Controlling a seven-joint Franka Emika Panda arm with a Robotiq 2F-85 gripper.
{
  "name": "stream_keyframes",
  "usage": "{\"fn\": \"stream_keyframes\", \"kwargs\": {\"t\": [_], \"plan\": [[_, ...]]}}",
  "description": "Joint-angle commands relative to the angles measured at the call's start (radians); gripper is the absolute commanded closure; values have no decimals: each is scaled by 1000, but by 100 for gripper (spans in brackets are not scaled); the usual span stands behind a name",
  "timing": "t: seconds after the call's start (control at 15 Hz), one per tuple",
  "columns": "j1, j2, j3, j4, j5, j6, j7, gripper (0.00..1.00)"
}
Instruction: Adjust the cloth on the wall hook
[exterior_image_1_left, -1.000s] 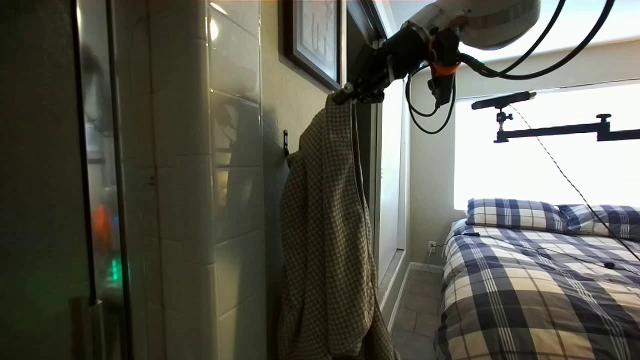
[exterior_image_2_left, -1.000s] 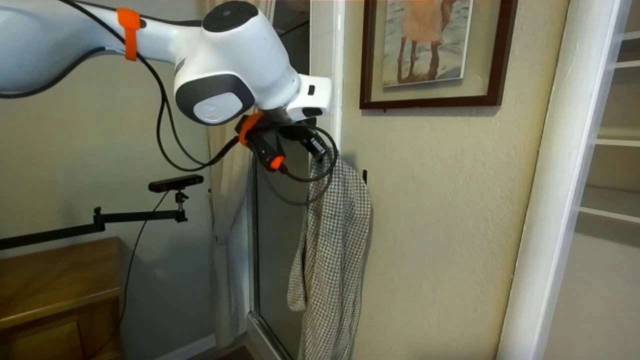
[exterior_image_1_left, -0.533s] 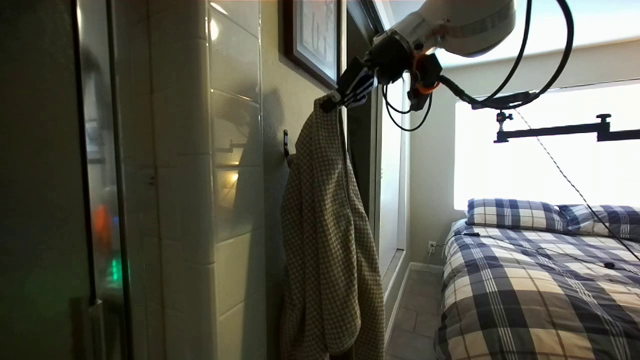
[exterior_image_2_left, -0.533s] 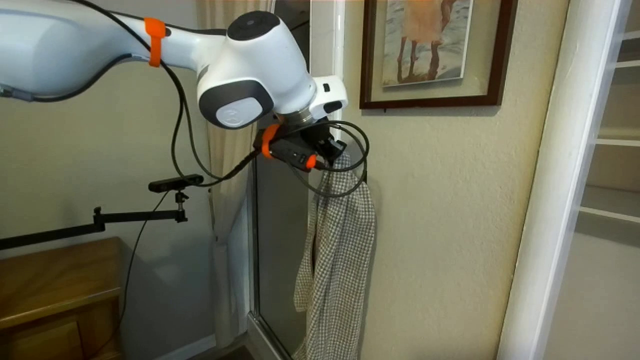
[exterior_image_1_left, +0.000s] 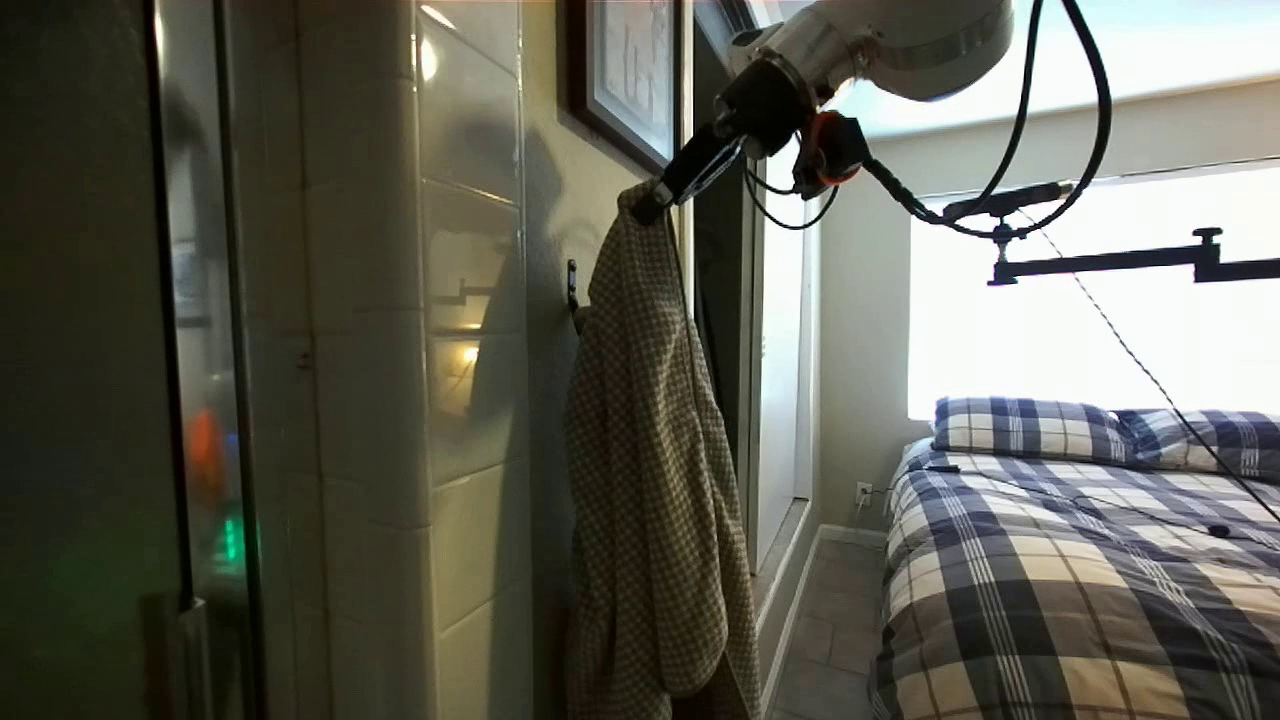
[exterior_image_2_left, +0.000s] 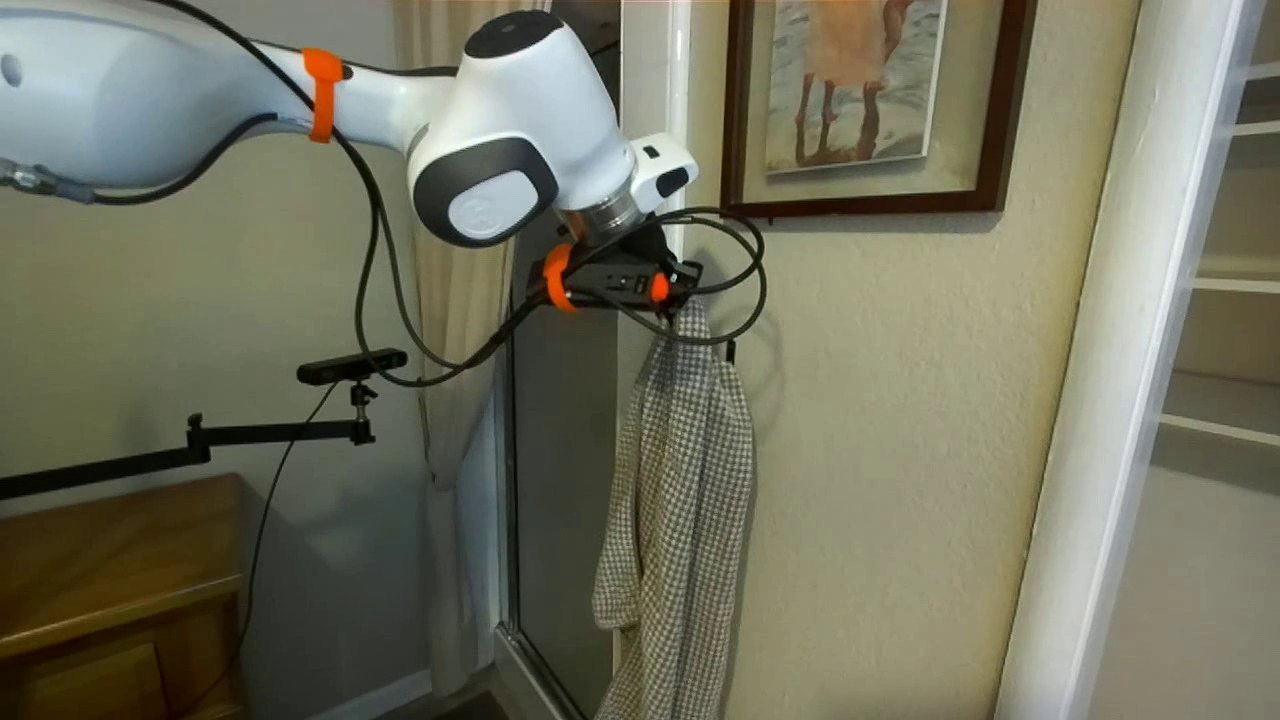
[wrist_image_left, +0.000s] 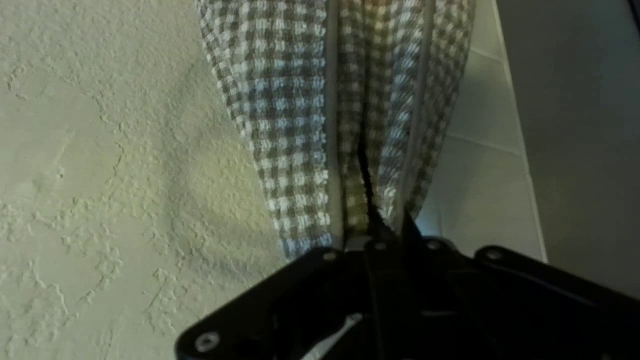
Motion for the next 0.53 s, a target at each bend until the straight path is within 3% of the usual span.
{"fn": "stream_keyframes", "kwargs": {"t": [0.0,0.27,0.47], "plan": [[-6,58,-8,97,-68,55,-67,99],[-3,71,-7,141,-94,53,-110,99],[-24,90,-4,213,-156,78,-27,99]]}}
